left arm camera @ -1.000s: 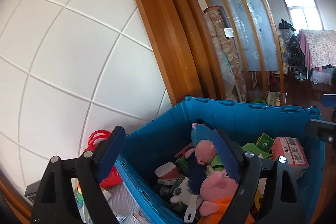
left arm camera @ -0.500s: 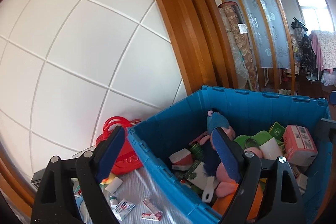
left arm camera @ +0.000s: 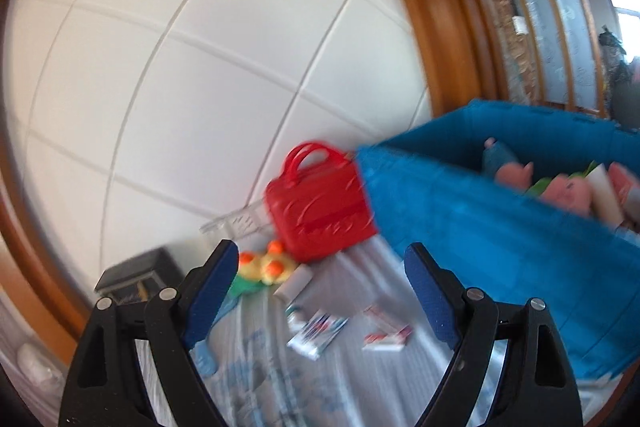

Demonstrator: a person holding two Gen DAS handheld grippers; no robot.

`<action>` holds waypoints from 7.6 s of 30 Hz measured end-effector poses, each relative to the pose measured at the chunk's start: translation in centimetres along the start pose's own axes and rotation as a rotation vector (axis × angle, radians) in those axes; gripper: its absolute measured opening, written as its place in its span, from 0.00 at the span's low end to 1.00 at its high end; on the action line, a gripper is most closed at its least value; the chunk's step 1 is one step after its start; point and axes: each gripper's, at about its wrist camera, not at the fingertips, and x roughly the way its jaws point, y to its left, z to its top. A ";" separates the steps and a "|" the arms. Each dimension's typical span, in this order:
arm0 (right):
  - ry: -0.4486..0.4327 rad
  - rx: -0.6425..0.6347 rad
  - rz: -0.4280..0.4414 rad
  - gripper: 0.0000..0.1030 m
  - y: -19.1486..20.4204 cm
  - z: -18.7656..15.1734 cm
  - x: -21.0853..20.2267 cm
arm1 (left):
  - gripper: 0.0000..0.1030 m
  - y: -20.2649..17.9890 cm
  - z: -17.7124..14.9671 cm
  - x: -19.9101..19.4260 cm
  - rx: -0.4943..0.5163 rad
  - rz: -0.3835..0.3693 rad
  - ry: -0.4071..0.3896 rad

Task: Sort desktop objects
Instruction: 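Move both tools back toward the duck plush and items by the wall, then grasp the yellow duck plush with the right tool while the left tool grasps the red-and-teal medicine box, then lift the duck plush and red-and-teal box and carry both over the bin, then open both tools to drop the duck plush and medicine box into the bin, then move both tools back over the remaining items on the bed, then grasp the white alcohol wipes pack with the left tool while the right tool grasps the pink-and-white box, then lift the wipes pack and pink-and-white box and carry both over the bin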

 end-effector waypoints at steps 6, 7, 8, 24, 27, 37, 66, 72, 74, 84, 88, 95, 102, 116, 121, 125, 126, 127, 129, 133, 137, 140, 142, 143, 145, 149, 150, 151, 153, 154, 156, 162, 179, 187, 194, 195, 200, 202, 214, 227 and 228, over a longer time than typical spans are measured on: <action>0.054 -0.134 0.146 1.00 11.3 0.4 9.0 | 0.83 9.2 -6.6 2.4 -0.033 0.105 0.076; 0.065 -0.156 0.161 1.00 12.6 0.4 10.3 | 0.83 10.3 -7.2 3.0 -0.038 0.115 0.093; 0.080 -0.178 0.173 1.00 14.0 0.6 12.1 | 0.83 11.5 -8.0 3.6 -0.049 0.123 0.113; 0.371 -0.646 0.281 1.00 26.7 -1.1 44.5 | 0.83 23.3 -19.6 13.6 -0.148 0.248 0.353; 0.465 -0.675 0.260 1.00 26.8 -3.3 52.6 | 0.83 24.9 -20.5 16.6 -0.143 0.249 0.373; 0.482 -0.795 0.260 1.00 27.5 -6.3 62.3 | 0.83 29.4 -19.1 33.8 -0.033 0.111 0.366; 0.514 -0.831 0.144 0.76 29.8 -6.9 68.0 | 0.71 30.5 -22.7 49.5 -0.100 0.012 0.539; 0.512 -0.710 0.240 0.68 28.7 -5.4 64.5 | 0.70 28.8 -22.7 47.1 -0.046 0.063 0.511; 0.494 -0.673 0.272 0.68 28.4 -5.2 62.8 | 0.70 28.9 -22.3 45.4 -0.070 0.063 0.478; 0.398 -0.340 0.407 0.68 23.8 -3.2 48.7 | 0.70 27.1 -17.7 31.5 -0.016 0.051 0.291; 0.351 -0.244 0.416 0.68 20.5 -1.8 40.4 | 0.70 25.5 -16.5 24.2 -0.031 0.012 0.256; 0.185 -0.107 0.314 0.68 14.9 0.3 23.5 | 0.70 19.3 -10.3 15.9 0.003 -0.124 0.142; -0.014 -0.051 0.111 0.68 7.2 2.4 5.8 | 0.70 9.3 0.1 7.3 0.073 -0.344 -0.088; -0.077 0.139 -0.175 0.86 -14.3 7.3 -6.7 | 0.72 -14.0 16.4 2.1 0.185 -0.589 -0.179; -0.045 0.205 -0.152 0.95 -20.0 9.2 -7.3 | 0.88 -18.6 19.4 2.4 0.225 -0.446 -0.160; -0.042 0.185 -0.116 1.00 -20.4 8.7 -8.1 | 0.93 -19.3 20.1 2.1 0.214 -0.441 -0.136; -0.037 0.182 -0.105 1.00 -20.6 8.6 -8.1 | 0.93 -19.3 20.0 2.0 0.207 -0.423 -0.138; -0.036 0.179 -0.097 1.00 -20.7 8.4 -8.2 | 0.93 -19.3 19.6 2.1 0.203 -0.413 -0.141; -0.043 0.182 -0.073 1.00 -20.7 7.8 -8.5 | 0.93 -18.7 18.8 2.0 0.190 -0.394 -0.136; -0.059 0.186 -0.054 1.00 -20.3 6.1 -8.7 | 0.93 -16.8 16.8 1.3 0.148 -0.338 -0.135; -0.047 0.183 -0.013 1.00 -19.4 3.9 -7.7 | 0.93 -13.4 13.8 1.0 0.102 -0.285 -0.137; -0.035 0.171 0.028 1.00 -17.4 2.4 -7.4 | 0.93 -9.9 11.2 0.1 0.052 -0.227 -0.142; -0.030 0.157 0.046 1.00 -15.7 1.7 -7.1 | 0.93 -7.5 9.4 -0.3 0.045 -0.194 -0.143; -0.028 0.151 0.052 1.00 -14.7 1.3 -7.0 | 0.93 -6.4 8.6 -0.5 0.046 -0.173 -0.143; -0.029 0.145 0.069 1.00 -13.0 0.8 -6.7 | 0.93 -3.7 6.5 -0.7 0.047 -0.119 -0.130; -0.011 0.127 0.125 1.00 -8.5 -0.2 -5.0 | 0.93 0.7 2.8 -0.9 0.034 -0.067 -0.078; -0.003 0.117 0.137 1.00 -7.2 -0.5 -4.5 | 0.93 2.0 1.6 -1.0 0.026 -0.060 -0.060; 0.006 0.103 0.149 1.00 -5.7 -1.0 -3.8 | 0.93 3.0 0.7 -1.0 0.020 -0.056 -0.050; 0.029 0.080 0.175 1.00 -3.0 -1.8 -2.7 | 0.93 5.2 -1.2 -1.0 0.012 -0.036 -0.027; 0.040 0.065 0.188 1.00 -1.6 -2.3 -2.0 | 0.93 6.0 -2.0 -1.0 0.014 -0.028 -0.022; 0.053 0.024 0.198 1.00 1.3 -3.6 -0.5 | 0.93 8.0 -3.8 -0.8 0.010 -0.013 0.003; 0.130 -0.057 0.206 1.00 6.4 -7.0 4.8 | 0.93 11.6 -7.5 1.5 -0.002 -0.021 0.083; 0.588 -0.165 0.091 0.91 6.3 -15.0 36.8 | 0.93 7.9 -13.5 18.0 0.051 -0.142 0.255; 0.698 -0.174 0.073 0.66 4.2 -18.5 44.1 | 0.88 4.0 -17.8 29.0 0.098 -0.283 0.407; 0.708 -0.161 0.051 0.53 2.9 -19.1 44.6 | 0.88 2.8 -19.2 33.5 0.110 -0.336 0.457; 0.704 -0.166 0.047 0.52 2.9 -19.1 44.5 | 0.88 2.6 -19.6 33.9 0.124 -0.341 0.468; 0.684 -0.236 0.029 0.46 4.1 -19.2 44.7 | 0.83 2.8 -20.3 35.0 0.080 -0.397 0.498; 0.674 -0.244 0.044 0.28 4.7 -19.1 44.7 | 0.61 3.1 -20.3 35.3 0.023 -0.466 0.522; 0.618 -0.160 0.141 0.25 5.7 -18.2 40.1 | 0.50 4.8 -20.0 28.6 0.018 -0.436 0.473; 0.345 -0.097 0.228 0.25 7.9 -10.8 19.3 | 0.50 7.8 -9.9 13.2 0.067 -0.389 0.174; 0.314 -0.095 0.217 0.25 7.8 -10.2 17.0 | 0.50 7.3 -8.7 11.8 0.077 -0.406 0.135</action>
